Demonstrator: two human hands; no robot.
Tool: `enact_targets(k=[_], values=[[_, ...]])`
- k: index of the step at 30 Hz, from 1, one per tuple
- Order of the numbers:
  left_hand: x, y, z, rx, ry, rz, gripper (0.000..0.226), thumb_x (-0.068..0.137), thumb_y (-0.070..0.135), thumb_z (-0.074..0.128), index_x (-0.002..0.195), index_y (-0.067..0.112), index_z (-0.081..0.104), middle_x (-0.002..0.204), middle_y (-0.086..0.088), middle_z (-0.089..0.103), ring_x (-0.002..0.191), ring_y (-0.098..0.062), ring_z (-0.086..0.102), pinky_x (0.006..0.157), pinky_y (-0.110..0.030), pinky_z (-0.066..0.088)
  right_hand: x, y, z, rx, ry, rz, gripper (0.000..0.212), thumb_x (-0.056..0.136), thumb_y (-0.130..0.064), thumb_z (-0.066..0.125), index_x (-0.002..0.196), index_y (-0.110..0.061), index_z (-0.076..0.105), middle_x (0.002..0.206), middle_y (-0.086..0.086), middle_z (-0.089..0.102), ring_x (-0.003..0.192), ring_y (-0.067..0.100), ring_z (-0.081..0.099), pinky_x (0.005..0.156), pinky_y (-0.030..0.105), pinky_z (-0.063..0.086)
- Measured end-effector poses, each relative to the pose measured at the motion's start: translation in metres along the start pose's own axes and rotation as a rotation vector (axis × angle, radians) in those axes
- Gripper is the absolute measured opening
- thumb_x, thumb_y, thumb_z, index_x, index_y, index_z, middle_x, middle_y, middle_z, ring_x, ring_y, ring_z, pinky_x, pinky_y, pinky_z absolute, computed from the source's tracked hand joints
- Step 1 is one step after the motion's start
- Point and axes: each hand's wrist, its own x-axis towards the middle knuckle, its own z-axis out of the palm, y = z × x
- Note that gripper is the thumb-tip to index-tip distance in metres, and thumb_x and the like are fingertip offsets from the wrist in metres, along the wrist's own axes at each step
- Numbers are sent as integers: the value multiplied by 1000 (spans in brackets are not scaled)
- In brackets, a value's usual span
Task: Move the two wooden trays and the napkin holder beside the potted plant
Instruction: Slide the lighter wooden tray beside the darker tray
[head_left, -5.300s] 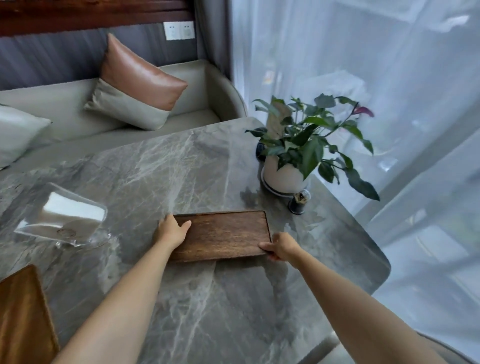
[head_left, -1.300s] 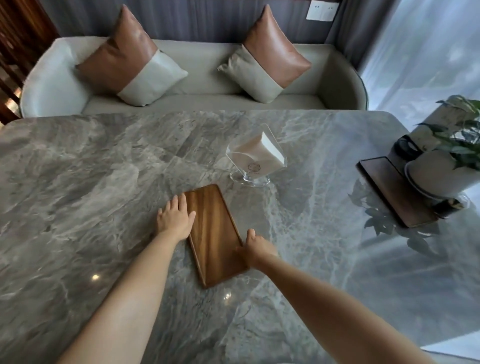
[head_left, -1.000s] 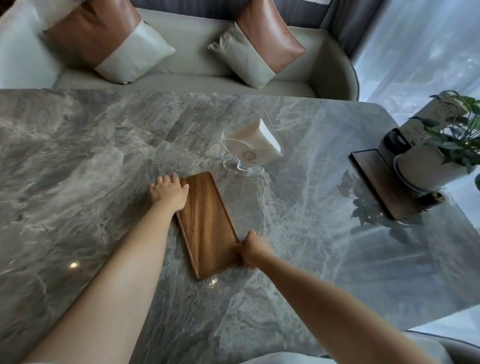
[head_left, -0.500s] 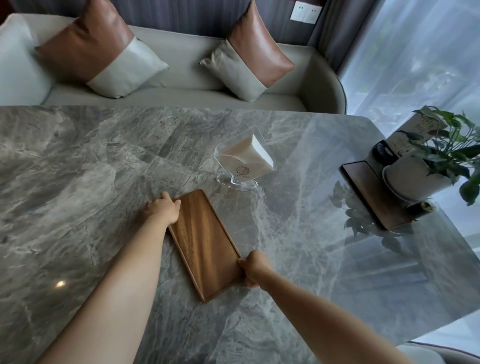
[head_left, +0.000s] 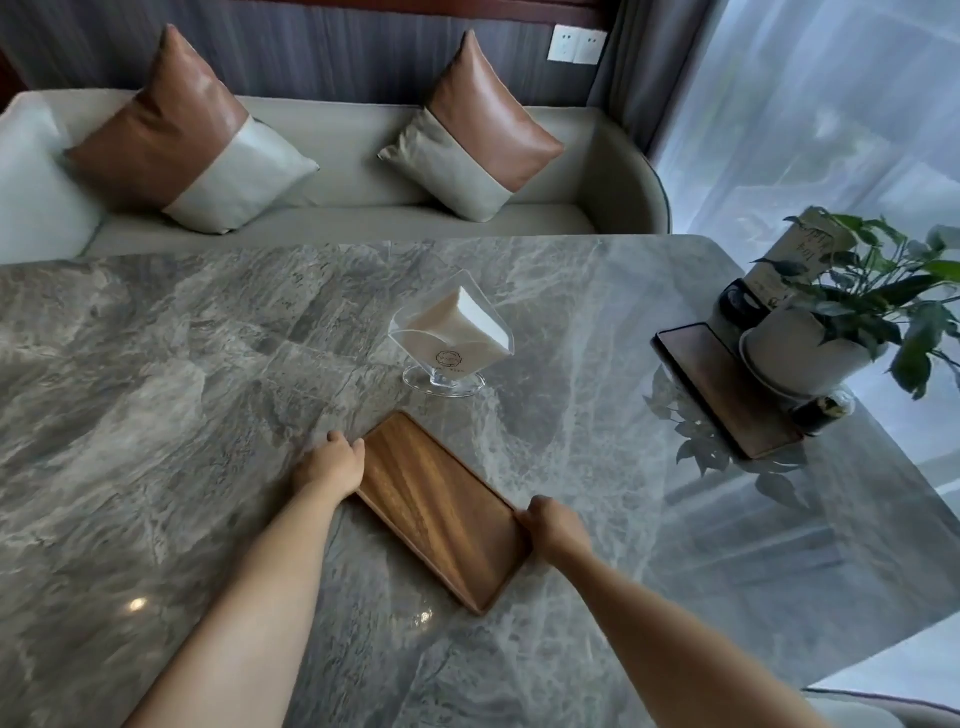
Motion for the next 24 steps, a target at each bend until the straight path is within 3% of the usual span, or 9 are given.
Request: enact_targets(k=[5, 10, 14, 18, 22, 24], values=[[-12, 39, 13, -6, -4, 30, 47, 100, 34, 26, 126, -2, 41, 128, -28, 54, 119, -41, 51, 97, -44, 43, 4, 35, -27, -23, 37, -40, 37, 95, -33, 39, 61, -22, 31, 79, 5, 51, 77, 22, 48, 65, 29, 34], [-23, 91, 30, -9, -11, 62, 47, 99, 34, 27, 127, -2, 40, 128, -29, 53, 119, -43, 51, 97, -45, 43, 8, 75, -61, -46, 76, -29, 40, 96, -32, 37, 58, -23, 27, 88, 13, 56, 79, 21, 48, 66, 29, 33], [-29, 138, 50, -26, -42, 93, 47, 100, 34, 28, 127, -3, 39, 130, -31, 51, 120, -44, 50, 98, -46, 43, 13, 111, -91, -70, 104, -30, 43, 97, -34, 36, 57, -24, 23, 86, 11, 55, 92, 29, 59, 64, 29, 33], [-32, 189, 70, -40, -61, 106, 51, 100, 33, 31, 130, -8, 38, 134, -33, 49, 125, -44, 47, 103, -44, 39, 22, 149, -124, -89, 117, -34, 44, 97, -33, 36, 56, -24, 21, 102, 18, 64, 95, 30, 59, 66, 30, 31], [-30, 236, 83, -60, -41, 91, 53, 99, 34, 32, 131, -7, 39, 135, -33, 47, 126, -45, 45, 105, -44, 37, 31, 178, -148, -77, 112, -14, 44, 97, -31, 35, 57, -23, 20, 71, 8, 49, 81, 23, 50, 65, 31, 30], [-27, 258, 87, -63, -31, 90, 52, 99, 34, 32, 130, -8, 40, 135, -35, 46, 126, -46, 45, 105, -45, 37, 37, 188, -157, -76, 110, -13, 43, 97, -29, 34, 57, -23, 21, 78, 10, 54, 87, 28, 57, 65, 31, 30]])
